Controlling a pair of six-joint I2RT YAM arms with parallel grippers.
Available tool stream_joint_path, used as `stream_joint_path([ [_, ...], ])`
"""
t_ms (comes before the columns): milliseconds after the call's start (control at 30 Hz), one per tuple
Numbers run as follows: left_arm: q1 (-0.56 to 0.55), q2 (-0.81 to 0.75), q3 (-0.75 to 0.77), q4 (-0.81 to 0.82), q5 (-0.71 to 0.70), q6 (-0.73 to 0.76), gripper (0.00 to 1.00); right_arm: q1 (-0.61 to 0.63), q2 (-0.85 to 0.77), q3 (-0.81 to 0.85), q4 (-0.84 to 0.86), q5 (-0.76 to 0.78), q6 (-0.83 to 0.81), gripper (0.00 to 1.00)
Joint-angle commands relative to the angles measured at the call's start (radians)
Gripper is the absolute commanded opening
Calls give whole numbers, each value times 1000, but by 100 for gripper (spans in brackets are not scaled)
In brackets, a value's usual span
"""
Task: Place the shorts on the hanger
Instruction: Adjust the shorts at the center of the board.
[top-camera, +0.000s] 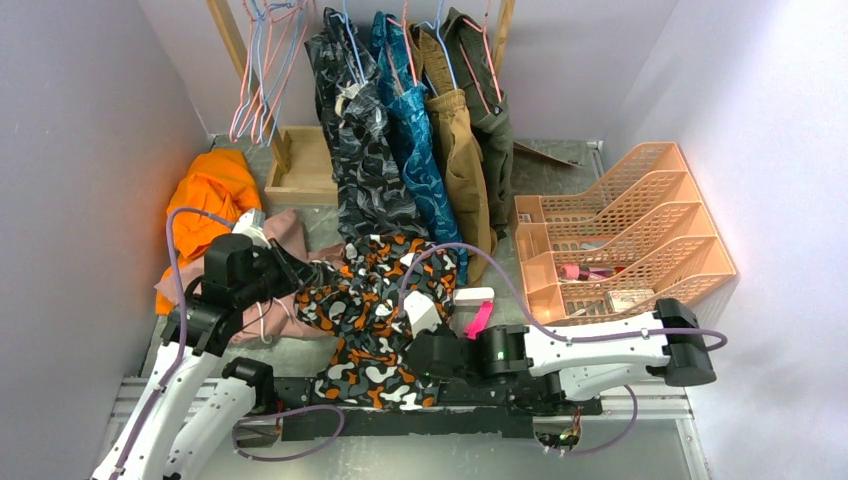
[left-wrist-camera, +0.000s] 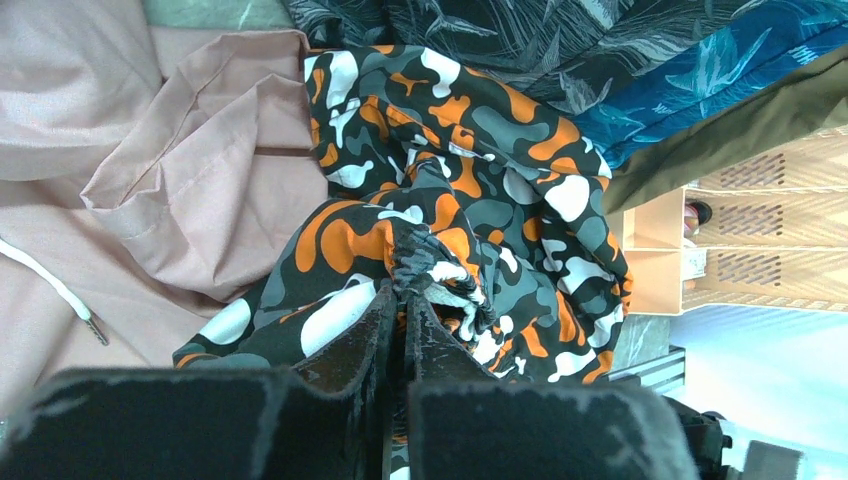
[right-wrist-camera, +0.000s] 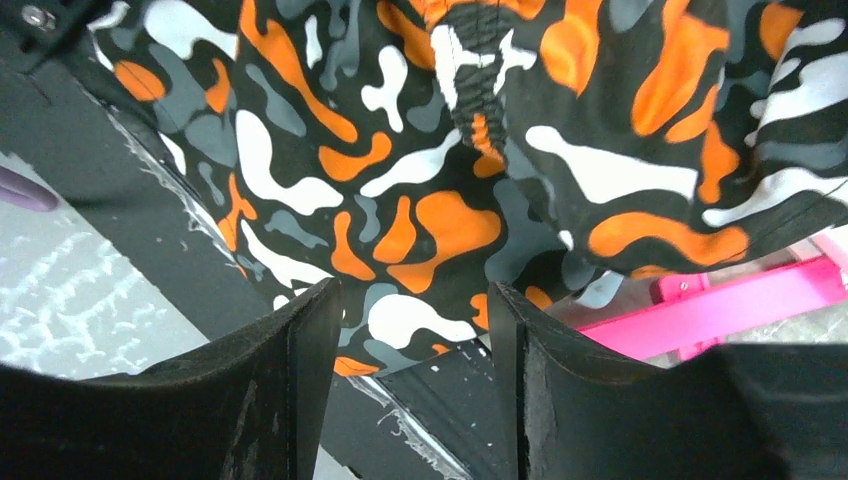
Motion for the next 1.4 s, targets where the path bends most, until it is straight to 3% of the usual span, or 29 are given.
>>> stream_joint_path([
  [0, -3, -17, 4, 17, -23, -8, 7, 41, 57, 23, -54, 120, 119, 61],
  [200, -3, -19, -1, 27, -8, -12, 7, -45, 130, 4, -24, 184, 176, 71],
  [400, -3, -32, 3, 8, -13, -5, 7, -248, 99, -42, 247, 27, -2, 71],
  [633, -3, -49, -12, 13, -5, -15, 7, -398, 165, 15, 351, -72, -80, 71],
  [933, -3, -57, -46, 19, -5, -14, 7, -539, 142, -11, 434, -101, -39, 72],
  [1000, -3, -50, -62, 35, 0, -14, 7, -567, 157, 1, 422, -78, -24, 70],
  [1100, -3, -32, -91, 71, 10, -19, 7, -590, 196, 20, 406, -57, -19, 49],
  [1167, -3, -10, -110, 100, 13, -22, 7, -598, 218, 28, 405, -54, -20, 43],
  [1267, -3, 34, -138, 148, 18, -25, 7, -604, 246, 39, 400, -54, -23, 43],
  [1367, -3, 85, -146, 194, 3, -27, 7, -607, 262, 48, 389, -74, -29, 49],
])
